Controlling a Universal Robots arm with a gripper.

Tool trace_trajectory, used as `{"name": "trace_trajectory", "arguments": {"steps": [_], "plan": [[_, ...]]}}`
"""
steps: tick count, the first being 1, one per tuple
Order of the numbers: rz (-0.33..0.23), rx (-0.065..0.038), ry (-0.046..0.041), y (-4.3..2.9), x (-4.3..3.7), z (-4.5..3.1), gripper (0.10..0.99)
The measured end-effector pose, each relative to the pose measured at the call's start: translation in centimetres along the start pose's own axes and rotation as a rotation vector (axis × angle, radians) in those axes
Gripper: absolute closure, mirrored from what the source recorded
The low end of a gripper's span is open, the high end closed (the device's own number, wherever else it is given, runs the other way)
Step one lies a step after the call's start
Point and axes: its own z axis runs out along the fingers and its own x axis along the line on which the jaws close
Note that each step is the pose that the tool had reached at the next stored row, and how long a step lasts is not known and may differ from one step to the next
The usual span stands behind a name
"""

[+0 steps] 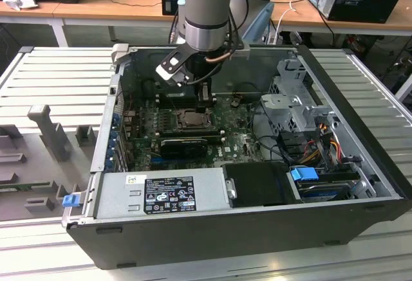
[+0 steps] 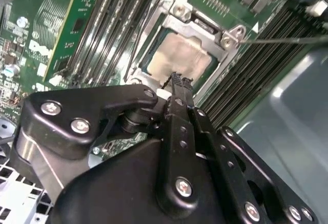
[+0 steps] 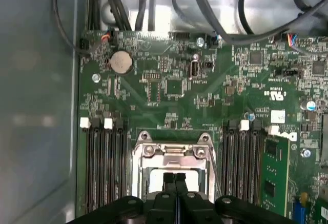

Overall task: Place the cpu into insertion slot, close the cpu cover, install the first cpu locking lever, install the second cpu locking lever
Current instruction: 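Close the cpu cover, then install the first cpu locking lever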

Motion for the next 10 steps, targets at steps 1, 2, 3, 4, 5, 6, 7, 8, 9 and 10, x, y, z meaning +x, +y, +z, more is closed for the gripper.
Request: {"name": "trace_trajectory", "arguments": {"steps": [1,2,3,4,5,6,7,8,9,10], "plan": [[0.000,0.000,0.0000,-0.34,0.01,0.00,0.980],[0.000,0.000,0.0000,-0.68,0.02,-0.01,0.980],[0.000,0.000,0.0000,-0.91,0.02,-0.01,0.980],[0.000,0.000,0.0001,-1.30,0.03,-0.01,0.980],[0.000,0.000,0.0000,-1.51,0.04,-0.02,0.980],[0.000,0.000,0.0000,-1.61,0.04,-0.02,0.980],[0.000,0.000,0.0000,-1.67,0.04,-0.02,0.980],[0.000,0.000,-0.0001,-1.79,0.04,-0.02,0.980],[-0.001,0.000,-0.0002,-1.79,0.04,-0.14,0.980],[-0.001,0.000,-0.0001,-1.79,0.05,-0.50,0.980]]}}
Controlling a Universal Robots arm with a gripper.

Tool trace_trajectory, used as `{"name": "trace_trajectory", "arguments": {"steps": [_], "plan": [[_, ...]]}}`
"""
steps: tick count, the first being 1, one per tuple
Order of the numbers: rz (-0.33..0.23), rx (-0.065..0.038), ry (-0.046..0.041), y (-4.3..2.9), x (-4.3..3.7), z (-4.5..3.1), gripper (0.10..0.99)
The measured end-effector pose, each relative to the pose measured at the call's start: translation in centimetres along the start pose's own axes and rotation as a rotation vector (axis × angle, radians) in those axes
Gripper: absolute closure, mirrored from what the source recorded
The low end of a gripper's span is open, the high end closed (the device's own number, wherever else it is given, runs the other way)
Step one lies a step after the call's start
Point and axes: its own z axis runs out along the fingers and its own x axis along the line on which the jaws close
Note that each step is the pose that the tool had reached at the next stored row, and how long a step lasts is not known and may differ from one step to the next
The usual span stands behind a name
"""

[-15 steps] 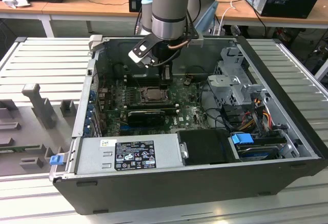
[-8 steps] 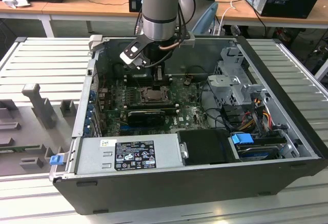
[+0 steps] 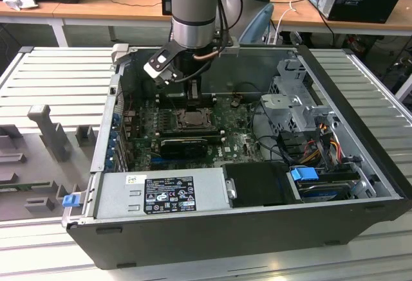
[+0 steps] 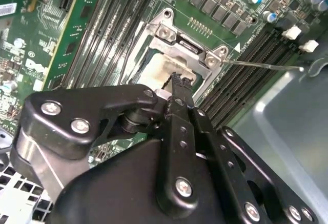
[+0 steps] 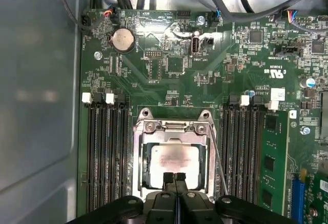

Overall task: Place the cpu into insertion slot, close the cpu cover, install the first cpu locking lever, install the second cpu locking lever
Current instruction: 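Install the first cpu locking lever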

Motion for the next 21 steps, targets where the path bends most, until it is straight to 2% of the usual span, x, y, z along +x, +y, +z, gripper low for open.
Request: {"name": "trace_trajectory", "arguments": {"steps": [2,6,7,8,12,13,16,18,21], "plan": [[0.000,0.000,0.0001,0.01,0.02,-1.19,0.980],[0.000,0.000,0.0001,0.03,0.05,-2.81,0.980],[0.000,0.001,0.0000,0.04,0.06,-3.49,0.980],[0.000,0.001,0.0001,0.05,0.07,-4.54,0.980],[-0.021,0.001,0.0004,0.05,0.08,-4.77,0.980],[-0.062,0.002,0.0007,0.05,0.08,-4.77,0.980],[-0.135,0.003,0.0014,0.05,0.08,-4.77,0.980],[-0.226,0.005,0.0024,0.06,0.08,-4.77,0.980],[-0.310,0.006,0.0033,0.05,0.08,-4.78,0.980]]}}
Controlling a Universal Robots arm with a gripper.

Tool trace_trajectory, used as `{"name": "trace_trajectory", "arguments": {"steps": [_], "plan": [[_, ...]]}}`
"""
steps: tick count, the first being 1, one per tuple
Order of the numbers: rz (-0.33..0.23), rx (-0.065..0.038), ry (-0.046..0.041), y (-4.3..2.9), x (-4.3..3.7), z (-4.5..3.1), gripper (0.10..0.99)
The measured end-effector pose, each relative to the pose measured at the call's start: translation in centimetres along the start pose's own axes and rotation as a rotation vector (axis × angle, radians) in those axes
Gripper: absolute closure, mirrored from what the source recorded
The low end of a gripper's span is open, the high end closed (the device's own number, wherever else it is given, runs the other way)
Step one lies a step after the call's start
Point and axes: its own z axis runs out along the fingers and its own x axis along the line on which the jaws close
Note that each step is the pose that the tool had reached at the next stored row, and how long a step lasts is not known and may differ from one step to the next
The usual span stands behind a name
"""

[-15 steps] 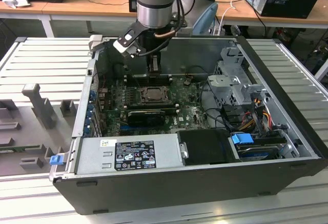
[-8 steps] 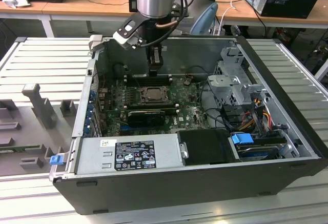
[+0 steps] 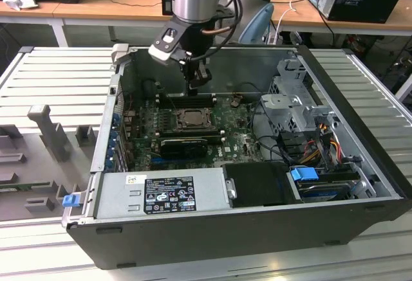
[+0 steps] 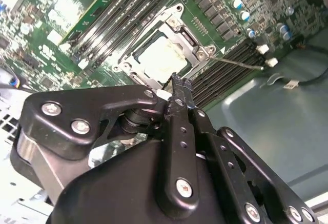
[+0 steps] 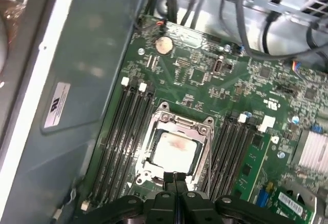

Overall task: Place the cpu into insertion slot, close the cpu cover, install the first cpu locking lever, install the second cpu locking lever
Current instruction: 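Install the first cpu locking lever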

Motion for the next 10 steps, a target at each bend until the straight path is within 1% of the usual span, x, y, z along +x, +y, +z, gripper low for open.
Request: {"name": "trace_trajectory", "arguments": {"steps": [6,7,10], "plan": [[-0.079,0.001,0.0008,0.00,0.00,0.00,0.980],[-0.107,0.002,0.0011,0.00,0.00,0.00,0.980],[-0.151,0.002,0.0016,0.00,0.00,0.00,0.980]]}}
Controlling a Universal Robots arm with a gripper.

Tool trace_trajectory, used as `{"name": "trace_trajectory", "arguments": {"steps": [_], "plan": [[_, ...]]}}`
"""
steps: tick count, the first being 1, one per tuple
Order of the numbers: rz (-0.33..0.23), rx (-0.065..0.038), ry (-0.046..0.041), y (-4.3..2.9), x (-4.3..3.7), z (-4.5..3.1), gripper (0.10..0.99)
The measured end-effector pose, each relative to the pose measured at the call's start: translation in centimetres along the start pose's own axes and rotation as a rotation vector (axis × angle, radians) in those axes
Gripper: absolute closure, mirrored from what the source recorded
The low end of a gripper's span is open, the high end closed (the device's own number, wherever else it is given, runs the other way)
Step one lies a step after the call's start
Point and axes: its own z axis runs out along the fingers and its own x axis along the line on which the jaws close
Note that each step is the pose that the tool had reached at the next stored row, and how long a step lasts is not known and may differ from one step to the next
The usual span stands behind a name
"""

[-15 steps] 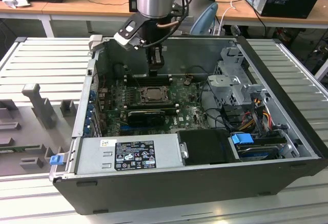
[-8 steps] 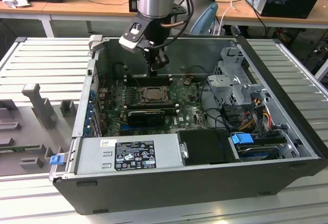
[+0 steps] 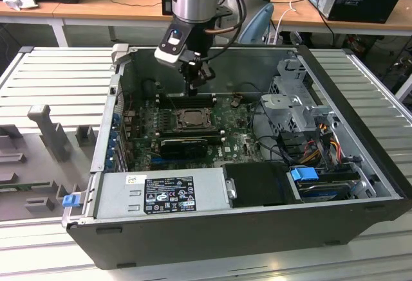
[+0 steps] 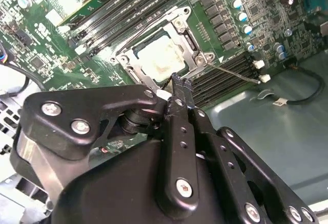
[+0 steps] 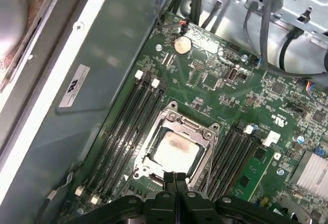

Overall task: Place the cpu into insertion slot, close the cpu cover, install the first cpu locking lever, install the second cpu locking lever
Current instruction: 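Install the first cpu locking lever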

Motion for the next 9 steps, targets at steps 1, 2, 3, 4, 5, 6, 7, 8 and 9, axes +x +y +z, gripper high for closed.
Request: {"name": "trace_trajectory", "arguments": {"steps": [1,2,3,4,5,6,7,8,9], "plan": [[-0.008,0.000,0.0001,0.00,0.00,0.00,0.980],[-0.018,0.000,0.0002,0.00,0.00,0.00,0.980],[-0.037,0.000,0.0005,0.00,0.00,0.00,0.980],[-0.055,0.001,0.0006,0.00,0.00,0.00,0.980],[-0.083,0.001,0.0009,0.00,0.00,0.00,0.980],[-0.099,0.002,0.0010,0.00,0.00,0.00,0.980],[-0.113,0.002,0.0012,0.00,0.00,0.00,0.980],[-0.128,0.002,0.0013,0.00,0.00,0.00,0.980],[-0.144,0.002,0.0015,0.00,0.00,0.00,0.980]]}}
